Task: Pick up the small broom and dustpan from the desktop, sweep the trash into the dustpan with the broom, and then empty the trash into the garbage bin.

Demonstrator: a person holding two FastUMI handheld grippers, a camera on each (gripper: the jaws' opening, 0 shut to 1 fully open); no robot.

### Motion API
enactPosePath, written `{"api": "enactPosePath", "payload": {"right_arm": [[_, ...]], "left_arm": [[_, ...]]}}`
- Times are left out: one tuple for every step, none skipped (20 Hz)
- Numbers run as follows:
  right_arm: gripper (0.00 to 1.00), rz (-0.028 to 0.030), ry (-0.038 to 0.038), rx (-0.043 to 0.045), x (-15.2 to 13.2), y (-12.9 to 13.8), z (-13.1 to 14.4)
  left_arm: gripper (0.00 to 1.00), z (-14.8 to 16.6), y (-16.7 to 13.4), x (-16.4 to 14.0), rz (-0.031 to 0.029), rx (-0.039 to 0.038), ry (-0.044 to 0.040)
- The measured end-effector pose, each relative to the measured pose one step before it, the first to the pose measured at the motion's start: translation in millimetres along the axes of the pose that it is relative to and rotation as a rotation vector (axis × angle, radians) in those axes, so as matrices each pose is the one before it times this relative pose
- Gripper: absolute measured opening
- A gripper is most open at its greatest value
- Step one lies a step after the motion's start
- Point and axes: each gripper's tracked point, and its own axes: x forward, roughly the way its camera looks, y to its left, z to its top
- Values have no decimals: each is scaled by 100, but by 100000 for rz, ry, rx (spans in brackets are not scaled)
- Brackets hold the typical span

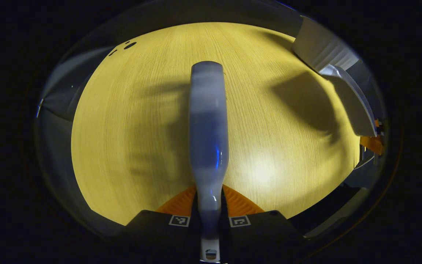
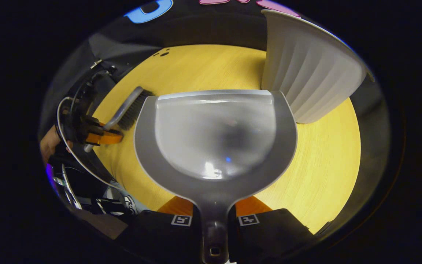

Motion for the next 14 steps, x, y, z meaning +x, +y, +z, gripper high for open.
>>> {"api": "enactPosePath", "payload": {"right_arm": [[31,-426,-406,428,597,169,221],[31,82,818,638,331,-65,-137],[31,-67,1149,200,235,-18,-115],[31,-297,1088,156,281,-94,-43],[40,-383,308,160,374,-74,87],[32,-41,426,-7,151,-4,-43],[32,63,526,59,93,68,-66],[25,-34,360,193,170,62,-78],[34,-241,349,107,351,-73,-103],[34,-203,229,72,150,-17,-86],[34,125,631,337,21,74,10],[34,236,409,231,48,61,-36],[36,30,125,125,160,-108,154],[43,-195,-307,-130,36,-27,92]], "left_arm": [[25,27,-14,-22,183,462,134],[24,55,94,-1,283,315,-28],[24,58,25,14,236,12,35],[24,-48,-41,37,305,-213,-5],[28,111,-169,-139,237,-134,62],[24,58,-36,-123,117,37,-253],[28,92,-98,-58,-201,234,-679],[24,32,1,29,-756,391,-125],[25,95,48,-7,-607,144,217],[25,143,39,-30,-390,90,372],[25,107,17,-91,-193,145,-73],[26,134,-28,23,-16,119,-250],[27,156,-127,-29,-343,201,-169],[27,135,-178,50,-888,430,-398]]}}
